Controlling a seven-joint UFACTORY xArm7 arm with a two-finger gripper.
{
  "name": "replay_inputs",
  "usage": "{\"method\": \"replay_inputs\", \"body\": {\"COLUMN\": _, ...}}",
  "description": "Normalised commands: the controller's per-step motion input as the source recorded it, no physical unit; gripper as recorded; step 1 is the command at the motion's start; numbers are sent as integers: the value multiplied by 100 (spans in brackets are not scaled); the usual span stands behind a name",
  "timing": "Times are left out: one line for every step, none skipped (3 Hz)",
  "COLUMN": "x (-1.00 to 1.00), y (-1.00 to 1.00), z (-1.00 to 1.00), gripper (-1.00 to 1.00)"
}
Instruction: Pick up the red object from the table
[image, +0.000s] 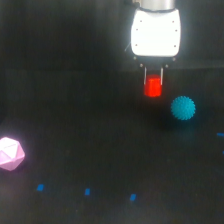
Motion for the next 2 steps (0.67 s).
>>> {"method": "replay_inputs", "body": {"x": 33, "y": -54, "z": -13, "gripper": -100}}
{"method": "replay_inputs", "body": {"x": 0, "y": -37, "z": -14, "gripper": -100}}
